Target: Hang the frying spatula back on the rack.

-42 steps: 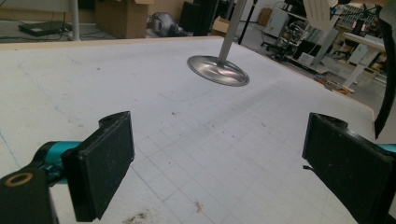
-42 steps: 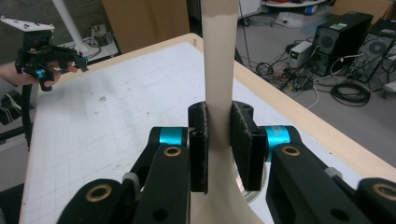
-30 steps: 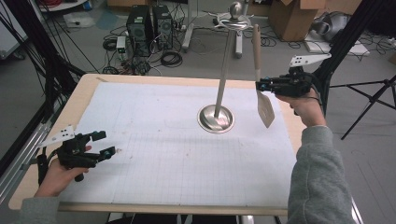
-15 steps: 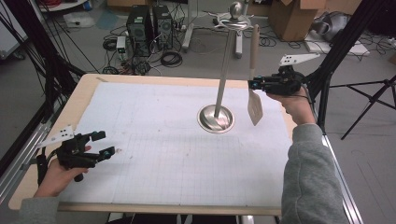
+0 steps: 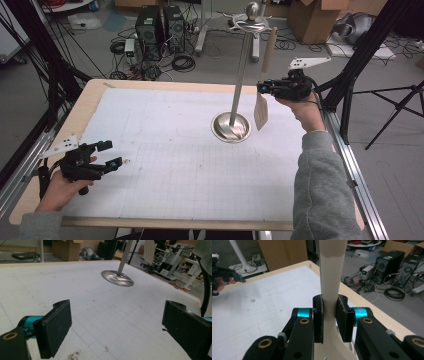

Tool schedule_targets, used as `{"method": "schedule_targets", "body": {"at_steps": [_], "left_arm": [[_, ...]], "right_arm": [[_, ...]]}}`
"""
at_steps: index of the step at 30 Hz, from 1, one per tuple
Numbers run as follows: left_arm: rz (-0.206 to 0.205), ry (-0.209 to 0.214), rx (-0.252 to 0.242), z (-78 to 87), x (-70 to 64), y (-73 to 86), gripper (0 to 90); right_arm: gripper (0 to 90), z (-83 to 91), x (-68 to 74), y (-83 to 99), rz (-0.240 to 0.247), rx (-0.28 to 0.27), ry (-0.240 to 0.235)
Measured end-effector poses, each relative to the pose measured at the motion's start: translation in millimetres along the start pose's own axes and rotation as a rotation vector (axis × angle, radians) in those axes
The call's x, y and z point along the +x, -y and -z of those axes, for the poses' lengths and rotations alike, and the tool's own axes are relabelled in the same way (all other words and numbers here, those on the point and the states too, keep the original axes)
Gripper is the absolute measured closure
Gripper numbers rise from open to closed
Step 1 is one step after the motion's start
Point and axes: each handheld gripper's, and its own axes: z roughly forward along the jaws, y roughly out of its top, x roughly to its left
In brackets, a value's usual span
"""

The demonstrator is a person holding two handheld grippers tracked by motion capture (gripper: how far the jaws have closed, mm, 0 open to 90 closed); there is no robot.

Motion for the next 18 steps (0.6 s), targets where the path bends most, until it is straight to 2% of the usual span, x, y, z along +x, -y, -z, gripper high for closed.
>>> {"method": "schedule_targets", "body": {"at_steps": [14,16,18], "left_arm": [[-0.005,-0.009,-0.006,2.6,-0.2,-0.5,9.6],[-0.005,-0.011,-0.009,3.2,0.3,-0.4,9.6],[-0.001,-0.018,-0.016,3.9,0.9,-0.2,9.6]], "right_arm": [[76.0,-4.1,2.1,0.5,-0.012,-0.012,0.024],[73.5,-2.8,3.4,1.6,-0.017,-0.021,0.040],[69.8,0.4,4.4,5.2,-0.033,-0.055,0.054]]}}
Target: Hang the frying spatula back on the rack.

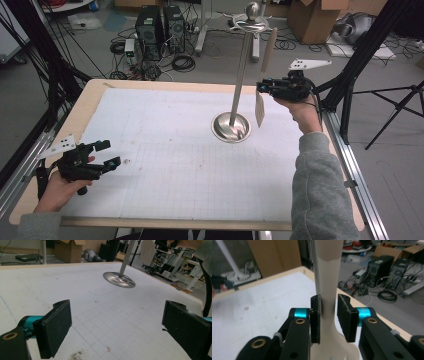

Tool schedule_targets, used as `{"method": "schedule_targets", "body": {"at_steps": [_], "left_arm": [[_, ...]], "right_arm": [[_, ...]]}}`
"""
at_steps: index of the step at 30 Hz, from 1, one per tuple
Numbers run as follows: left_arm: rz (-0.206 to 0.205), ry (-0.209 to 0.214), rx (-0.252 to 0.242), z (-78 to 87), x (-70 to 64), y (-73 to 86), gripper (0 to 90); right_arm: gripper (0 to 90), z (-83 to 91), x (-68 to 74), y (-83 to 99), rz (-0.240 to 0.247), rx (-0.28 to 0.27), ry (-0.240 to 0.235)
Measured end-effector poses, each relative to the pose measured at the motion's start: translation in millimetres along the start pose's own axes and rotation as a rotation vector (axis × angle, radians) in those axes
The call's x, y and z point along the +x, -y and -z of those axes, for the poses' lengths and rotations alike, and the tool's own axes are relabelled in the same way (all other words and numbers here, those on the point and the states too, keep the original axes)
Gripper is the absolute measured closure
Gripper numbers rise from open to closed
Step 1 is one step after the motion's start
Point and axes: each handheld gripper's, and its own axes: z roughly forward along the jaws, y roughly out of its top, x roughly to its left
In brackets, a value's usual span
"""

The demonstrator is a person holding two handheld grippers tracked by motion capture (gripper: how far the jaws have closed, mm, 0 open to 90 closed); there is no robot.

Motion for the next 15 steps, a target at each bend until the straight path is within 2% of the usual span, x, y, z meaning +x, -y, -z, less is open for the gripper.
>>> {"method": "schedule_targets", "body": {"at_steps": [3,9,11,15], "left_arm": [[-0.002,-0.011,-0.009,1.8,1.0,-0.6,9.3],[-0.011,-0.015,-0.033,0.1,0.1,-2.6,9.0],[-0.013,-0.018,-0.039,-1.2,-0.1,-2.8,8.8],[-0.017,-0.019,-0.052,-3.2,-0.5,-4.1,8.0]], "right_arm": [[61.0,5.6,1.0,6.1,-0.019,-0.016,0.034],[36.1,15.4,12.6,12.7,-0.009,-0.030,0.082],[25.9,17.2,17.8,14.7,-0.018,-0.015,0.100],[17.3,21.6,30.5,19.5,0.011,-0.035,0.135]]}}
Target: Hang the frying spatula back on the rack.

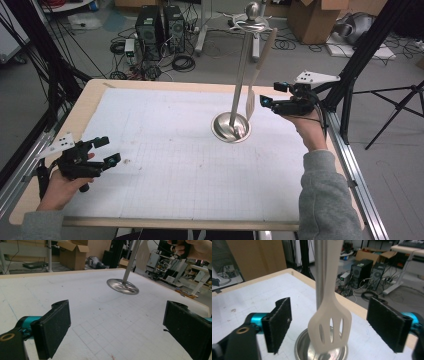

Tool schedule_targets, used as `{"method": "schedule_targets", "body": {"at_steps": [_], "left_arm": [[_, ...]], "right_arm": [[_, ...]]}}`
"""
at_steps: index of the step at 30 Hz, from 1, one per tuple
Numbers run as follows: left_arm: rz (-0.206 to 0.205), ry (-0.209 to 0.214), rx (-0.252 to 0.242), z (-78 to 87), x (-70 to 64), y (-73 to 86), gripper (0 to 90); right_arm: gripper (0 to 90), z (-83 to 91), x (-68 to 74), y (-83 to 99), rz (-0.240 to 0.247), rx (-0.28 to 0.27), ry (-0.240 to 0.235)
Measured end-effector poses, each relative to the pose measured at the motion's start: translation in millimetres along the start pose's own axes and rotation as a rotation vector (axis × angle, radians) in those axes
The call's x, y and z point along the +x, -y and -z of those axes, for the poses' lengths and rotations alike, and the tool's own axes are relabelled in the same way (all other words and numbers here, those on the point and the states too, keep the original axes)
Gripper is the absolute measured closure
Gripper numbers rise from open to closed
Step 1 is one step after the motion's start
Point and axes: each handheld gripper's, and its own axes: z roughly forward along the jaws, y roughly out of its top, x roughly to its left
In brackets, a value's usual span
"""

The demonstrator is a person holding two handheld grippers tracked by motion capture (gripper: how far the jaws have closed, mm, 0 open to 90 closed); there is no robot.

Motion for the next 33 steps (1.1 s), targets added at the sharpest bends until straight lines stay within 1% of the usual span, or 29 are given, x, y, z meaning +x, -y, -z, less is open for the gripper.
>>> {"method": "schedule_targets", "body": {"at_steps": [1,3,7,9,11,13,15,19,23,26,28,31,33], "left_arm": [[0.000,-0.001,-0.005,-0.4,-0.4,-0.5,8.0],[-0.002,0.006,-0.013,-1.2,-0.9,-1.5,8.0],[-0.008,0.012,-0.016,-3.1,-2.0,-2.5,7.6],[-0.011,0.012,-0.024,-4.9,-2.7,-2.8,7.0],[-0.005,0.013,-0.032,-6.1,-3.2,-3.1,5.9],[-0.011,0.013,-0.036,-7.4,-3.6,-3.7,5.9],[-0.009,0.014,-0.040,-8.4,-4.0,-4.0,5.9],[-0.011,0.015,-0.036,-10.1,-3.7,-3.8,5.9],[-0.012,0.019,-0.031,-11.5,-3.3,-3.1,5.9],[-0.009,0.019,-0.027,-12.6,-3.5,-2.3,5.9],[-0.015,0.022,-0.024,-13.3,-3.4,-1.7,5.8],[-0.018,0.023,-0.024,-14.3,-4.7,-1.1,5.9],[-0.026,0.024,-0.023,-14.4,-5.4,-0.9,5.9]], "right_arm": [[15.5,1.7,2.8,1.5,-0.001,-0.009,0.002],[14.9,5.3,8.7,5.0,0.006,-0.015,0.004],[14.0,12.9,22.5,14.8,0.024,-0.032,-0.011],[14.1,16.0,29.2,21.2,0.020,-0.033,-0.033],[14.0,17.7,35.8,29.1,0.015,-0.023,-0.056],[13.6,18.9,42.5,37.9,0.012,-0.012,-0.071],[11.3,20.3,49.1,47.3,0.009,-0.012,-0.069],[11.0,24.3,56.2,60.3,0.006,-0.028,-0.063],[10.5,30.0,57.7,71.0,-0.006,-0.052,-0.039],[10.5,35.7,59.3,78.0,-0.024,-0.067,-0.023],[10.5,39.4,60.1,83.2,-0.023,-0.080,-0.014],[10.5,45.4,61.3,93.6,-0.032,-0.092,0.000],[10.5,49.7,61.5,102.9,-0.048,-0.103,0.007]]}}
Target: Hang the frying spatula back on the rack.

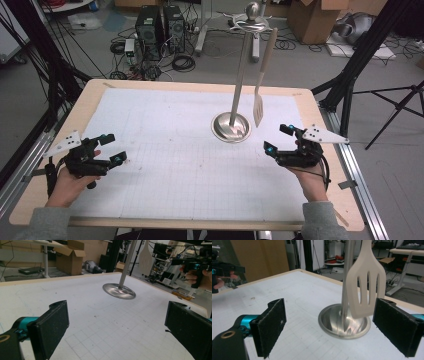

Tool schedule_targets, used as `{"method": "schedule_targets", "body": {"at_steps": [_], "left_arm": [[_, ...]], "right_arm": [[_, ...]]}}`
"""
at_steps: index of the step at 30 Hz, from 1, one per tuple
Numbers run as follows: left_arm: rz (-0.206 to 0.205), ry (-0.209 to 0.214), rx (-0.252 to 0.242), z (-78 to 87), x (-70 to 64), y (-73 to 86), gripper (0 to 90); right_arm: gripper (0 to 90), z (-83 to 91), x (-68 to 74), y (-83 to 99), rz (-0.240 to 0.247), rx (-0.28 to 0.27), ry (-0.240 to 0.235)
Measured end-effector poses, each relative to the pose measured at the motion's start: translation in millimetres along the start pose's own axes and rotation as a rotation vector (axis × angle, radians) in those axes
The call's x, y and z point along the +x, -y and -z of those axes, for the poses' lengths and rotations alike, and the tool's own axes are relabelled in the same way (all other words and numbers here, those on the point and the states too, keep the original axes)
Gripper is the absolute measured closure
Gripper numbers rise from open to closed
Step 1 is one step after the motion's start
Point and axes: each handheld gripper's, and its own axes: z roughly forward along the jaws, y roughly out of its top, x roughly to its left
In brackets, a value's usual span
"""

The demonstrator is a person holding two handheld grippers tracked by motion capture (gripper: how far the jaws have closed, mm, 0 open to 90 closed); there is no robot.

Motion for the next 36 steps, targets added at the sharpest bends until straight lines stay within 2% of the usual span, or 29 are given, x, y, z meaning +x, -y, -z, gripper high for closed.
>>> {"method": "schedule_targets", "body": {"at_steps": [5,9,15,23,29,36], "left_arm": [[-0.004,-0.002,0.003,1.7,-1.3,0.5,5.9],[0.002,-0.007,0.005,1.5,-1.3,1.4,5.9],[-0.010,-0.012,0.009,5.0,-1.7,2.7,5.9],[-0.003,-0.027,0.015,8.6,1.9,6.9,5.9],[0.005,-0.033,0.020,4.6,2.2,9.0,5.9],[0.002,-0.039,0.022,6.4,0.2,11.0,5.9]], "right_arm": [[10.4,12.0,-3.7,19.2,-0.034,0.023,0.023],[10.5,19.0,-0.7,27.1,-0.067,-0.001,0.064],[10.5,27.6,2.4,38.7,-0.075,-0.017,0.089],[10.5,43.9,-4.6,56.1,-0.089,-0.042,0.088],[10.4,49.1,-12.3,66.7,-0.135,-0.059,0.105],[10.4,51.9,-13.6,67.8,-0.121,-0.073,0.105]]}}
